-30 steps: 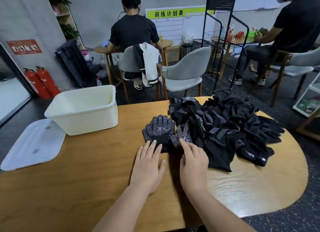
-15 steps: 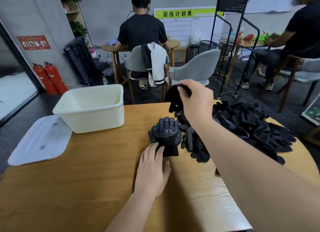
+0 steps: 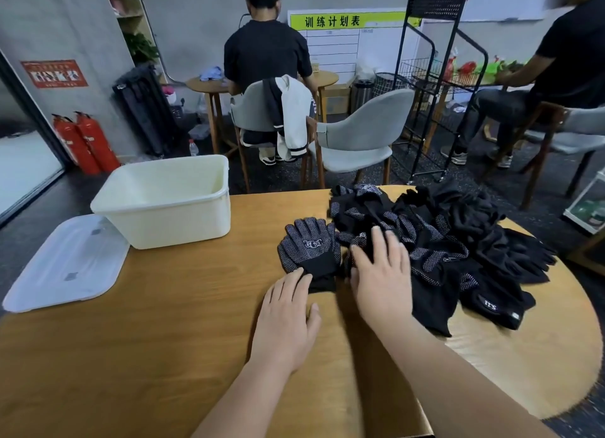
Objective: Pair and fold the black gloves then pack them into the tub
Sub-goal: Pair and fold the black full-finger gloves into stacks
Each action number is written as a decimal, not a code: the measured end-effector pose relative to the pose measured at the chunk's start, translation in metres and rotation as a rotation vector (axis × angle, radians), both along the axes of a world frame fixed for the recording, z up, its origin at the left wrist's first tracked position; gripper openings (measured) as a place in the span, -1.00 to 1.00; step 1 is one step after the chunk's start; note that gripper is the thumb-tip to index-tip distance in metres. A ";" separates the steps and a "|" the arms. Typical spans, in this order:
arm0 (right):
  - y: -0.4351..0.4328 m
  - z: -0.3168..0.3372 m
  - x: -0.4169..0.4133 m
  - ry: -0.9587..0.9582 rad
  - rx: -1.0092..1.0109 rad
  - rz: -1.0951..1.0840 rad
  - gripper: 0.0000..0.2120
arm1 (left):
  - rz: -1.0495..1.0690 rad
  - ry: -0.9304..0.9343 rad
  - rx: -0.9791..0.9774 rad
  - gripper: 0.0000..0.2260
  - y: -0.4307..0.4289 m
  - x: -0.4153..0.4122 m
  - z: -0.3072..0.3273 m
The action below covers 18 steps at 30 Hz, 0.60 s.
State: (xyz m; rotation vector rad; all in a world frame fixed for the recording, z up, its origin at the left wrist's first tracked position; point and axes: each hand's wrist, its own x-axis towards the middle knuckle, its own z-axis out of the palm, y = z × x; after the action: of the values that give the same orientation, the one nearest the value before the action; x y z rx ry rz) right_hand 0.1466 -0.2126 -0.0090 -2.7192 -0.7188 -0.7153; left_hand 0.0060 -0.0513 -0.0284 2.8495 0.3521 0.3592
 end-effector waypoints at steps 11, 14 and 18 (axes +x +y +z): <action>-0.055 0.016 0.046 0.299 0.106 0.003 -0.76 | -0.002 0.018 -0.036 -0.49 -0.002 -0.002 0.005; -0.066 0.025 0.050 0.293 0.157 0.048 -0.84 | 0.003 0.012 -0.038 -0.49 -0.001 -0.002 0.003; -0.068 0.055 0.048 0.259 0.356 0.092 -0.86 | 0.003 -0.002 -0.034 -0.50 -0.002 -0.002 0.004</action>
State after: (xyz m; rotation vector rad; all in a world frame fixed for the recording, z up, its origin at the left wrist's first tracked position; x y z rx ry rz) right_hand 0.1950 -0.2802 0.0458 -2.3767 -0.5872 -0.4125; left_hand 0.0042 -0.0529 -0.0246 2.8152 0.3580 0.3531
